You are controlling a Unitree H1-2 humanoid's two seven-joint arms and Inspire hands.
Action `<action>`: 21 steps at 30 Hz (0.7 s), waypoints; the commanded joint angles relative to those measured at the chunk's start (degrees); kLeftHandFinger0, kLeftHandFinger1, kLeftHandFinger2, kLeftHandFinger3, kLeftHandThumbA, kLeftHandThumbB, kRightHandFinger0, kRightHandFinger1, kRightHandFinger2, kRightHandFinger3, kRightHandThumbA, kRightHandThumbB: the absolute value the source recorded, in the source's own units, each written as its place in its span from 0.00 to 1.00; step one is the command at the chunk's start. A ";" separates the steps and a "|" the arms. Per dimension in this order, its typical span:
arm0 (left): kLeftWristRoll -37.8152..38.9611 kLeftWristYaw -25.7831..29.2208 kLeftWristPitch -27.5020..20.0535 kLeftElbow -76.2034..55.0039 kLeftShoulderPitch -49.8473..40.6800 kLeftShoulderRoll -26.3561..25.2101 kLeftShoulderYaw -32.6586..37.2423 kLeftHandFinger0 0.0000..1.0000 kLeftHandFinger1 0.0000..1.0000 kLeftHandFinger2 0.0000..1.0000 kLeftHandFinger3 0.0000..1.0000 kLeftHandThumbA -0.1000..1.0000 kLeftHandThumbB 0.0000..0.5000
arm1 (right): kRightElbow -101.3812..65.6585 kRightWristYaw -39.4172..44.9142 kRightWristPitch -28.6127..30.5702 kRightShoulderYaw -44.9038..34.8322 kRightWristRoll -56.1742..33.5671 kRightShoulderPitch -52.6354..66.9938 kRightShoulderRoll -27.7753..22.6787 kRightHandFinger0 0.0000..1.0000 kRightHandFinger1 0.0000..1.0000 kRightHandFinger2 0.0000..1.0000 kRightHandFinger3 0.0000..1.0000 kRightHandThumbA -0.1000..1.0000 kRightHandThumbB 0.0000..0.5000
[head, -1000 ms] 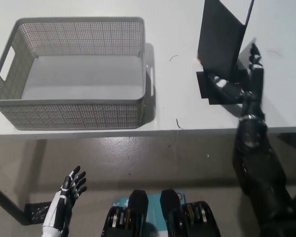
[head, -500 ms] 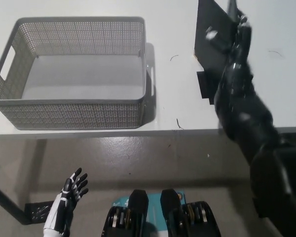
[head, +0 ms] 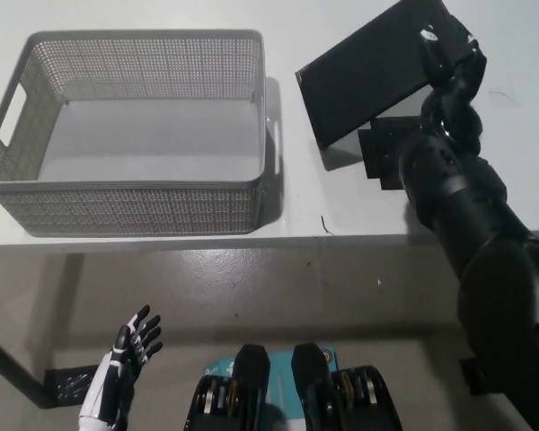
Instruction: A notebook is kept standing on the table on the right hand side and a container is kept on the left hand side and the robot uses its right hand to grab the notebook and places it in the container
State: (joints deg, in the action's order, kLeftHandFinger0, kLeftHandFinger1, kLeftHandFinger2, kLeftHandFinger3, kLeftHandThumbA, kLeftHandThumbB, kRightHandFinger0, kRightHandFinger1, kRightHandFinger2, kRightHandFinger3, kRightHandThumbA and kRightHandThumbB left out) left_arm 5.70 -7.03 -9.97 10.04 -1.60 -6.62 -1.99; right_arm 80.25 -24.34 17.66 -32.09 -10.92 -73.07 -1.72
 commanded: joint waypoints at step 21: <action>0.91 -1.37 -2.90 -0.30 -2.06 -0.46 0.02 1.00 1.00 1.00 1.00 1.00 0.42 | -31.69 5.54 -6.44 -6.62 -21.62 -7.26 -0.39 0.00 0.01 0.62 0.87 0.00 0.12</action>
State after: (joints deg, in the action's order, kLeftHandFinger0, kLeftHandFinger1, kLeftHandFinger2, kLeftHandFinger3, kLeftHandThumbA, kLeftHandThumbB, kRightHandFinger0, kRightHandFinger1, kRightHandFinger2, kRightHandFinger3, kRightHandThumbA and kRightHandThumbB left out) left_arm 5.74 -7.18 -10.62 10.39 -3.36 -6.61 -2.02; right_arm 60.60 -20.91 16.10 -39.74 -26.12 -71.46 -2.47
